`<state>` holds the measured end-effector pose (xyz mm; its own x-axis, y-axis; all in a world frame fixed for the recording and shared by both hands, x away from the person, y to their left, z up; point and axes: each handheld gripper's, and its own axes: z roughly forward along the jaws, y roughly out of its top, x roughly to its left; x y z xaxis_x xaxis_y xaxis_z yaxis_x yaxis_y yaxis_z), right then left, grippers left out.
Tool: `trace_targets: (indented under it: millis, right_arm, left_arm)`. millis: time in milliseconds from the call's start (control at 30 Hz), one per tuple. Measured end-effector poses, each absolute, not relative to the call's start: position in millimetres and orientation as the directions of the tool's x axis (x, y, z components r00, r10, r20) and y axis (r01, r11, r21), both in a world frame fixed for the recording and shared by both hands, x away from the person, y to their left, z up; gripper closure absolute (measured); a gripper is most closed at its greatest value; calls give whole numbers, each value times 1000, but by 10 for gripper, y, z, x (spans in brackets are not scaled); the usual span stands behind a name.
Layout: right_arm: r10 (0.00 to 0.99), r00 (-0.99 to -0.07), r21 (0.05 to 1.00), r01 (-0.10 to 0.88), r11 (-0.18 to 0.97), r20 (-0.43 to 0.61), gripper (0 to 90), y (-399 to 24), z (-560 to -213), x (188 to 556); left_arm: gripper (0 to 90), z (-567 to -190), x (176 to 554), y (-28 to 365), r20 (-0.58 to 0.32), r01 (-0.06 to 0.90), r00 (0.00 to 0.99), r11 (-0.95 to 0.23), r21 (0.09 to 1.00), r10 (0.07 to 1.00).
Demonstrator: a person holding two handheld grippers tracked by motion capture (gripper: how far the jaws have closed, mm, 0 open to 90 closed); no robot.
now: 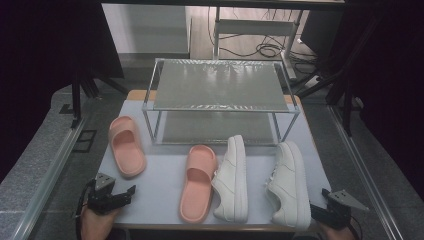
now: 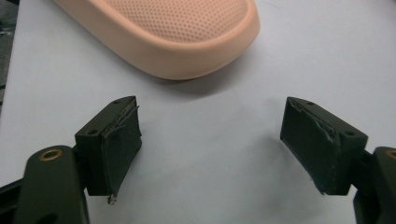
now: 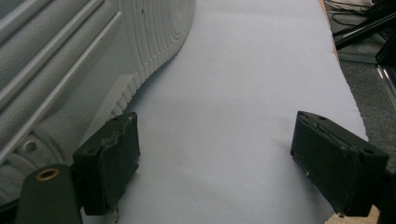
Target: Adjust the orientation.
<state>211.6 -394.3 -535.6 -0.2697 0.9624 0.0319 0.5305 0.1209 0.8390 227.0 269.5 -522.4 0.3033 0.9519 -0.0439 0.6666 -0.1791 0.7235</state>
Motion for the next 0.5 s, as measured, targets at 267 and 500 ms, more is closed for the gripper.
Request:
trace_targets:
  millis: [267, 500]
  right_arm:
    - [963, -268, 840, 529, 118, 34, 156, -3942, -5359, 2113]
    - [964, -262, 849, 517, 106, 39, 156, -3941, -5374, 2105]
  left_arm:
    - [213, -5105, 2233, 2666, -60, 638, 331, -177, 749, 942]
    - [222, -5020, 2259, 2663, -75, 630, 353, -178, 755, 932]
